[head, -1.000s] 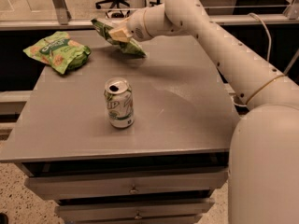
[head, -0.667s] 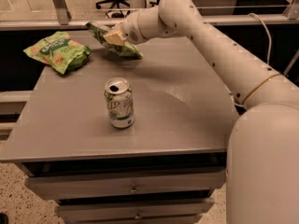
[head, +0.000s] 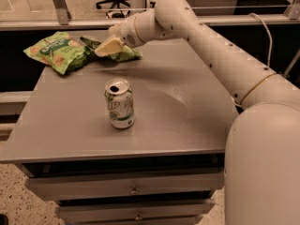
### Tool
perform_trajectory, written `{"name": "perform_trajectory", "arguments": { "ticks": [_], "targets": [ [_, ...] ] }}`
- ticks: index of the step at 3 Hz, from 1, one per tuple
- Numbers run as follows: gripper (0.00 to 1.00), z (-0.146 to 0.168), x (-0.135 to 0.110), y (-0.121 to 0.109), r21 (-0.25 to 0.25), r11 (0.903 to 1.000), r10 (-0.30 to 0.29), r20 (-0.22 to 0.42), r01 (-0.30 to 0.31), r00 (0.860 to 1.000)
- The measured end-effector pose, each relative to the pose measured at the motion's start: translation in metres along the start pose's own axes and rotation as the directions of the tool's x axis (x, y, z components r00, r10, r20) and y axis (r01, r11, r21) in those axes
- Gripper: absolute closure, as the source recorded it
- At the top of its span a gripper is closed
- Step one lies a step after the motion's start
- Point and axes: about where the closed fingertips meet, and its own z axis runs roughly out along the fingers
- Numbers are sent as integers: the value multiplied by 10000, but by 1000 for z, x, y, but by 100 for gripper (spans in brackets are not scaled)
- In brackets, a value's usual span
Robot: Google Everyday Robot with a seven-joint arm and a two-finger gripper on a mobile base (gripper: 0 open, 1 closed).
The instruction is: Move green jalapeno chip bag near green rice chip bag
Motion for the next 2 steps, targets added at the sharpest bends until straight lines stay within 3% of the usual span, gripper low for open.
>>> {"name": "perform_trajectory", "arguments": {
  "ticks": [1, 2],
  "targets": [
    [0, -9, 9, -5, 50, 10000, 66, -189, -65, 9998],
    [0, -64, 28, -34, 508, 9980, 401, -528, -375, 9978]
  ]
}}
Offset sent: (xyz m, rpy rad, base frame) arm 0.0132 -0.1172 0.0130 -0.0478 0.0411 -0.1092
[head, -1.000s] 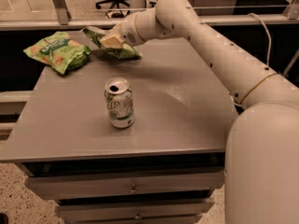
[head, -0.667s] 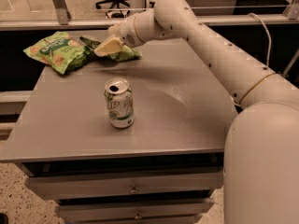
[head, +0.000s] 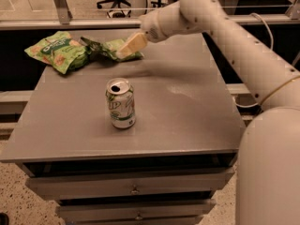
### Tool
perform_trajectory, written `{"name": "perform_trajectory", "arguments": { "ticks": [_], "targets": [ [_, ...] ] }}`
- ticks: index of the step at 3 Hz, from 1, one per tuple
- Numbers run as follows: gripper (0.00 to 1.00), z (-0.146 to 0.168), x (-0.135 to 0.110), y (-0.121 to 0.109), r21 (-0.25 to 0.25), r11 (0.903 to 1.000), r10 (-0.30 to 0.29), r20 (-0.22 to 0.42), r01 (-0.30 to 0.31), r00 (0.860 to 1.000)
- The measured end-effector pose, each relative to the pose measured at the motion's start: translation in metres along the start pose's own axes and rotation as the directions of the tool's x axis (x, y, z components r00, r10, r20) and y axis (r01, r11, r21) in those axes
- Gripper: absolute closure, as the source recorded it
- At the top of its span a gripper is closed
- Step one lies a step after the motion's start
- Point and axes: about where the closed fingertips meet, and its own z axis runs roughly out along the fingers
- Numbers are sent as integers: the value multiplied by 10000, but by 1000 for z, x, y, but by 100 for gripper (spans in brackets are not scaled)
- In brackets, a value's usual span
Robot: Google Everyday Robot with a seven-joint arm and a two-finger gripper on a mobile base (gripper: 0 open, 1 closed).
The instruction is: Move green jalapeno chip bag near green rice chip bag
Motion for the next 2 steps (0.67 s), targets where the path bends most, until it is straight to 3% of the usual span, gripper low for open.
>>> {"name": "perform_trajectory", "arguments": {
  "ticks": [1, 2],
  "targets": [
    [0, -60, 15, -34, 608, 9979, 228, -229, -214, 9995],
    [0, -67, 13, -37, 677, 9975, 207, -227, -191, 9995]
  ]
}}
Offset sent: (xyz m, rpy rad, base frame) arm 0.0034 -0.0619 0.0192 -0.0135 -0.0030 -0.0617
